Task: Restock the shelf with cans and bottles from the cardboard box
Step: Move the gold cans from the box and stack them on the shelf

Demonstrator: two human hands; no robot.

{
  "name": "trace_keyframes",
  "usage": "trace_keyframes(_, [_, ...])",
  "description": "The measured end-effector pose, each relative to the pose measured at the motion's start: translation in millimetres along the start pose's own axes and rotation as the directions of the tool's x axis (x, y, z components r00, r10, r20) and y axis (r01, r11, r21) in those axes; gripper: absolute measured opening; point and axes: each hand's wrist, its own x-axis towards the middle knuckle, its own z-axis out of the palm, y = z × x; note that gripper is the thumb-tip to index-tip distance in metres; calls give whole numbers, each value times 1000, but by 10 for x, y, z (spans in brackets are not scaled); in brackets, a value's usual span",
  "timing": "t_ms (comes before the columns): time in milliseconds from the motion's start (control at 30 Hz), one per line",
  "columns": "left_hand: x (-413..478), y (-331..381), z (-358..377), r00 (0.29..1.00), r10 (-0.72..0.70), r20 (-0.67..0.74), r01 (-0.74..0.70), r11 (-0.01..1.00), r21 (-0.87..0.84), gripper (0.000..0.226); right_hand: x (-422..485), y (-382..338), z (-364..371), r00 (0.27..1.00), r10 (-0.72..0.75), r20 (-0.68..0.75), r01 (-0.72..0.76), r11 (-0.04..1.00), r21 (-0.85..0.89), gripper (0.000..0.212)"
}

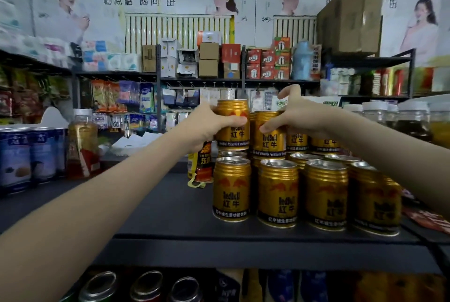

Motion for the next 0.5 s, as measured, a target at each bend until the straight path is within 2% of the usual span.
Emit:
trace_keyframes(100, [41, -116, -10, 1000, -20, 22, 19, 1000, 22, 55, 9, 65, -36, 1000, -11, 3, 12, 995, -100, 85])
trace_keyframes(200, [63, -179, -39, 1000, -14, 26, 14, 1000, -22, 52, 1, 66, -47, 999, -38, 14, 40, 967, -251, 85])
trace_keyframes(300, [71, -217, -28, 999, -13, 43, 14, 999, -35, 71, -47, 50, -21, 993, -118, 31, 122, 934, -335, 76])
trace_keyframes(433, [50, -229, 15, 997, 0, 80, -1, 1000, 23, 57, -106, 32, 13, 958, -285, 32, 254, 790, -558, 53])
trace_keyframes(500, [55, -229, 13, 997, 1, 76, -5, 998, 55, 61, -125, 28, 32, 946, -319, 53, 287, 753, -592, 51])
